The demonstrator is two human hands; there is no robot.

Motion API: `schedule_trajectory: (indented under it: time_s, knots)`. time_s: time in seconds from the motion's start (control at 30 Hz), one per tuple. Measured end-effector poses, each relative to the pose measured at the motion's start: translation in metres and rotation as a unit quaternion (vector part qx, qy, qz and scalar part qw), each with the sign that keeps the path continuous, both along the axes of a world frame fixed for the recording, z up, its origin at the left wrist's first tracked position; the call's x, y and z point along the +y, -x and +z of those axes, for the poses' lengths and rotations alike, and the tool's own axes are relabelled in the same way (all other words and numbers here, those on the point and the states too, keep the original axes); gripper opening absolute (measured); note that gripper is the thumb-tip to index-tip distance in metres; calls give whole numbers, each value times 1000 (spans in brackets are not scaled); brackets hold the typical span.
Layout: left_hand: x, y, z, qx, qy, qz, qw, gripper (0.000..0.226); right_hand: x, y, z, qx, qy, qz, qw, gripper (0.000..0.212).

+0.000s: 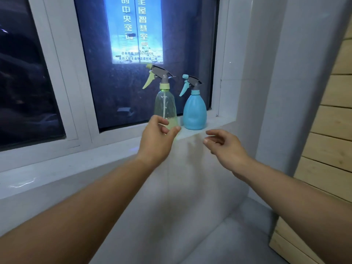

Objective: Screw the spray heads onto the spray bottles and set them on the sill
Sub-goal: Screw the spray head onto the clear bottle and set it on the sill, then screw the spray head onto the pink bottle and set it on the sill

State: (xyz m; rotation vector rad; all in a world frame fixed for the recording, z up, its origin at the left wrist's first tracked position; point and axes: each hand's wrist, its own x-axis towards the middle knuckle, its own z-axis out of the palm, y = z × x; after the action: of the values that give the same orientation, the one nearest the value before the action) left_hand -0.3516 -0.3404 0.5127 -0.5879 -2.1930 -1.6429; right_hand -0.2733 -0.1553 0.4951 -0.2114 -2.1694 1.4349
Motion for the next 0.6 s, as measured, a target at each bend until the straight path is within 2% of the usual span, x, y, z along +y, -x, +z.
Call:
schedule_trajectory:
  time_s: [0.13, 0.3, 0.6]
  knots:
    - [35, -40, -42, -85, 53, -111, 989, 23, 30, -56, -44, -55, 30, -47, 997, 33]
    - [89, -89, -127, -202, 115, -205, 951, 24, 76, -134, -107, -127, 51, -115, 984, 32]
    - [159, -165, -279, -355, 206, -255, 875, 40, 140, -226, -241, -242, 137, -206, 938, 28]
